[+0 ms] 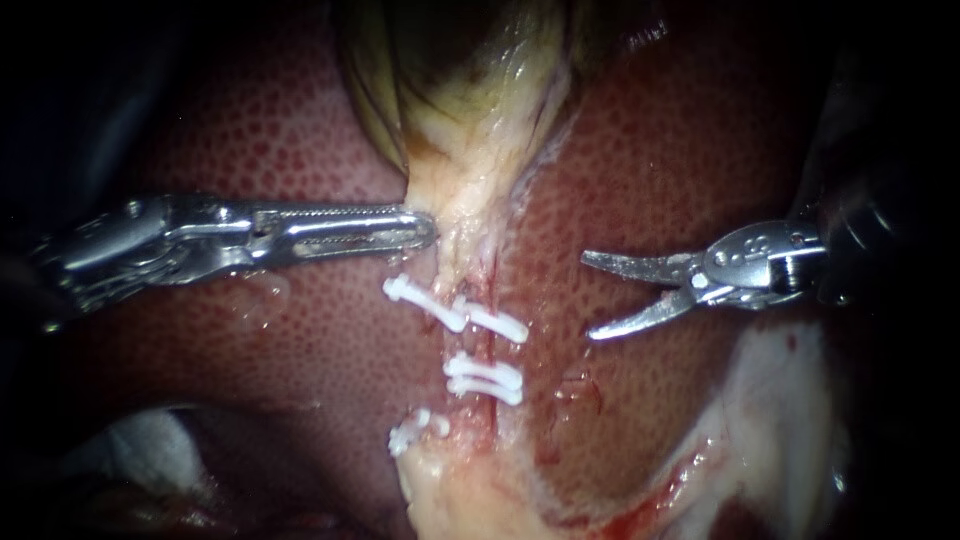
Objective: Go to the cutting position right tube
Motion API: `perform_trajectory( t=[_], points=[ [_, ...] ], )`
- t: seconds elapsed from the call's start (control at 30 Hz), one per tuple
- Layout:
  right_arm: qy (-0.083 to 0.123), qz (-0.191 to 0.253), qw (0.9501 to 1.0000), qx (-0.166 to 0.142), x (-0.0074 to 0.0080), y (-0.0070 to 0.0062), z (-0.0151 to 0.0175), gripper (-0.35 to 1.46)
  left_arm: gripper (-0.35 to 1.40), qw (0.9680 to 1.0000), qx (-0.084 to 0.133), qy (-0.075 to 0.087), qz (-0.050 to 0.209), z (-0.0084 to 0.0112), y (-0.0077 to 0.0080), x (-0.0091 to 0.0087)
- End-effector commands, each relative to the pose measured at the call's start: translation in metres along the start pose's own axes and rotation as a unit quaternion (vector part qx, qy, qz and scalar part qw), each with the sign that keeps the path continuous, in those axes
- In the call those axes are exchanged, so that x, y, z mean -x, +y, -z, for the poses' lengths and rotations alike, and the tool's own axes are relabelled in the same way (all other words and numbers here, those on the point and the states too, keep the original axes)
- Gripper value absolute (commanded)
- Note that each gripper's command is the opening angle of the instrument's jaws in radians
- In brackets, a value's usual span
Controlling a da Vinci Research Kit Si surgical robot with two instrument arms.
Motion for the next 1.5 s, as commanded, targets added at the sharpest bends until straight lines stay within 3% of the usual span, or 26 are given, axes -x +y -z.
perform_trajectory(
  t=[0.03, 0.17, 0.3, 0.57, 0.87, 1.0, 1.33, 1.5],
  points=[
    [0.000, 0.000, 1.0000, -0.001, 0.0000, 0.0000, 0.0000, 1.43, -0.35, 1.0000, 0.000, 0.000, 0.000, 0.0000, 0.0000, 0.0000],
    [0.000, 0.000, 1.0000, -0.001, 0.0000, 0.0000, -0.0001, 1.43, -0.35, 1.0000, 0.006, -0.002, 0.001, 0.0010, -0.0002, -0.0006],
    [0.000, 0.000, 1.0000, -0.001, 0.0001, 0.0000, -0.0001, 1.43, -0.35, 1.0000, -0.003, -0.002, 0.006, 0.0036, -0.0007, -0.0024],
    [0.001, 0.000, 1.0000, -0.002, 0.0002, 0.0000, -0.0003, 1.43, -0.35, 0.9996, -0.017, 0.020, 0.013, 0.0090, -0.0007, -0.0058],
    [0.003, 0.006, 0.9999, -0.009, 0.0008, -0.0002, -0.0014, 1.43, -0.35, 0.9994, -0.019, 0.025, 0.012, 0.0096, -0.0001, -0.0062],
    [0.002, -0.010, 0.9998, -0.018, 0.0021, -0.0004, -0.0035, 1.43, -0.35, 0.9994, -0.019, 0.024, 0.012, 0.0096, -0.0001, -0.0062],
    [-0.020, -0.039, 0.9983, -0.039, 0.0081, 0.0000, -0.0100, 1.43, -0.35, 0.9994, -0.020, 0.025, 0.013, 0.0096, 0.0000, -0.0062],
    [-0.019, -0.056, 0.9967, -0.056, 0.0098, -0.0003, -0.0128, 1.43, -0.35, 0.9994, -0.020, 0.025, 0.013, 0.0096, 0.0001, -0.0062]
  ],
)
